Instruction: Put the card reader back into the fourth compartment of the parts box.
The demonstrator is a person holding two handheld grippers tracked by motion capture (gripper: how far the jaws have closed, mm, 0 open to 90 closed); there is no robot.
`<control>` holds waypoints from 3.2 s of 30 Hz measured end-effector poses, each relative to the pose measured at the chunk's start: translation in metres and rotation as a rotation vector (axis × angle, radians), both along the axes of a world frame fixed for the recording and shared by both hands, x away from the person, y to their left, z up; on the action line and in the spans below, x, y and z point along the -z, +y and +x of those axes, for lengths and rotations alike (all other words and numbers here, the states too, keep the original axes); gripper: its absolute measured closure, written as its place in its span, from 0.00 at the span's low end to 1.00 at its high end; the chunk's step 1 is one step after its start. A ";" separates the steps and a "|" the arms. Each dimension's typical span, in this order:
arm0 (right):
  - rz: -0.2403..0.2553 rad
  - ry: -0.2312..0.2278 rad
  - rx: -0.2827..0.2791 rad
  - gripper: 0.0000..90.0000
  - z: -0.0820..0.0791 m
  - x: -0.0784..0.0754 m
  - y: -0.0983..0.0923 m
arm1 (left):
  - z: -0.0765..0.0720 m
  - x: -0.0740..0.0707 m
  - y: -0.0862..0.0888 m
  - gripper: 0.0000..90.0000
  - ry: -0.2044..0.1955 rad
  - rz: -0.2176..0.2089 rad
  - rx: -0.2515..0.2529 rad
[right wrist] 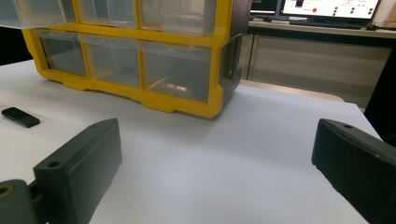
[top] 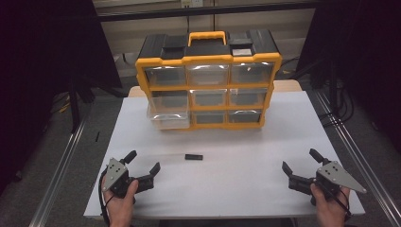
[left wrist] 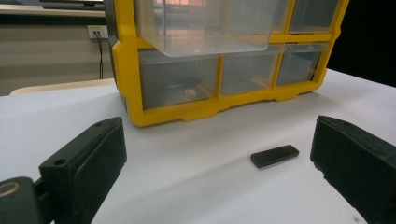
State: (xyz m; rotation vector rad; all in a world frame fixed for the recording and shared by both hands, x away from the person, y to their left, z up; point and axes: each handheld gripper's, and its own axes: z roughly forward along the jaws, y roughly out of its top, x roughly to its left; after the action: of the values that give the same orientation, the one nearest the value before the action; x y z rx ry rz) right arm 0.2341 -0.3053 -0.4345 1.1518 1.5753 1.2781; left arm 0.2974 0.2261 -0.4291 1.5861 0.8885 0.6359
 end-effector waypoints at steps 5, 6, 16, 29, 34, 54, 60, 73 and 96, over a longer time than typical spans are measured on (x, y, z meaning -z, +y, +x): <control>0.004 0.004 -0.003 0.02 0.000 0.000 0.000 | 0.000 0.000 0.001 0.04 0.005 0.003 -0.005; 0.003 0.005 -0.003 0.02 0.000 0.000 0.000 | 0.000 0.000 0.001 0.04 0.007 -0.002 -0.001; 0.005 0.008 -0.018 0.02 0.000 0.002 0.001 | -0.002 -0.003 -0.004 0.04 0.027 0.075 0.050; 0.016 0.010 -0.044 0.01 -0.001 0.003 0.002 | 0.011 -0.006 -0.021 0.07 0.086 0.139 0.122; 0.010 0.004 -0.046 0.01 -0.002 0.002 0.003 | 0.015 -0.006 -0.023 0.08 0.143 0.131 0.187; 0.007 0.022 -0.053 0.01 0.000 0.003 0.004 | 0.042 -0.016 -0.052 0.07 0.218 0.236 0.407; 0.005 0.022 -0.060 0.01 -0.001 0.003 0.004 | 0.048 -0.017 -0.060 0.06 0.219 0.251 0.478; 0.011 0.024 -0.072 0.01 0.001 0.004 0.004 | 0.061 -0.016 -0.081 0.05 0.272 0.332 0.616; 0.018 0.040 -0.078 0.01 0.002 0.005 0.004 | 0.094 -0.006 -0.116 0.14 0.342 0.563 0.747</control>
State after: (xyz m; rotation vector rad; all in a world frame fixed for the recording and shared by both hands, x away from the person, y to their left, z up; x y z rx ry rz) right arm 0.2359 -0.3010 -0.4399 1.1439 1.6556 1.3296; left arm 0.3914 0.1096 -0.4235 2.3997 0.2871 0.0647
